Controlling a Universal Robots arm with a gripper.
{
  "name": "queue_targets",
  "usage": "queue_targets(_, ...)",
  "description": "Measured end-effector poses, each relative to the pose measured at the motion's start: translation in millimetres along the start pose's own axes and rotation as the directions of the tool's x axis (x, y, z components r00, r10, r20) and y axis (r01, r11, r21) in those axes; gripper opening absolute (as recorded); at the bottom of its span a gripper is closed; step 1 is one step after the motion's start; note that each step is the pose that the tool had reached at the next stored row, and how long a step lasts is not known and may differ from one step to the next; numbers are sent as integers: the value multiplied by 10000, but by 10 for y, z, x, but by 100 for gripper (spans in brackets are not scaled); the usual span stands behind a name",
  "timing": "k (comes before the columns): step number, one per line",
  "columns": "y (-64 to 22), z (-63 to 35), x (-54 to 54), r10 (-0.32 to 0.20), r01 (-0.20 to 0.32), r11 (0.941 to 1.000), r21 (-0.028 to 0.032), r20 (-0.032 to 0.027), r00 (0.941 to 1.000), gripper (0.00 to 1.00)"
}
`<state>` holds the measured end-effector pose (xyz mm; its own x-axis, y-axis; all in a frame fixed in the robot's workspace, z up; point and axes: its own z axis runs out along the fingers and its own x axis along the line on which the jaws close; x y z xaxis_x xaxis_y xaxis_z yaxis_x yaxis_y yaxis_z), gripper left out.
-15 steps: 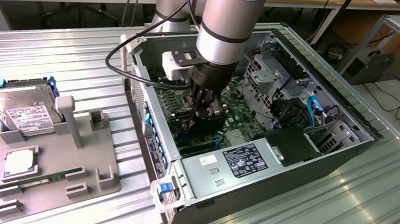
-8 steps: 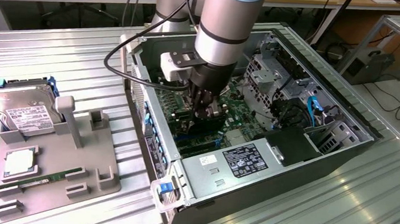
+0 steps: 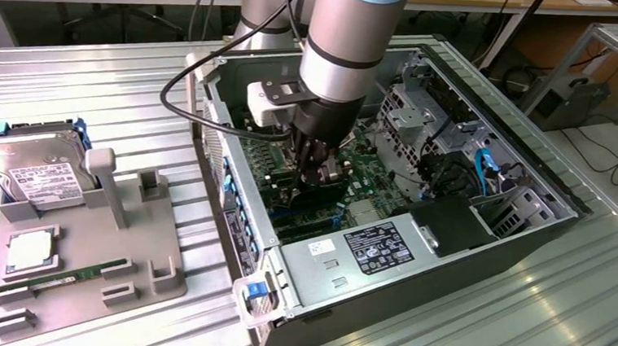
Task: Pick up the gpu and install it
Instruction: 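Insert the gpu into the slot, then press down on the gpu until it lock into place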
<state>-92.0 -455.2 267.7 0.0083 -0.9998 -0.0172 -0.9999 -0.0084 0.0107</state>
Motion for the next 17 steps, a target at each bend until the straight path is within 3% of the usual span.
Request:
queue_targets(4, 0, 3, -1, 1, -1, 10000, 4, 12, 10000, 11)
queue_targets(6, 0, -44, -5, 2, -2, 10000, 19, 42, 10000, 11)
queue_targets(8, 2, -124, -4, 2, -2, 10000, 5, 12, 10000, 11)
queue_targets(11, 2, -219, -6, 1, -1, 10000, 6, 13, 10000, 11)
queue_targets(17, 3, -247, -6, 1, -1, 10000, 5, 13, 10000, 11)
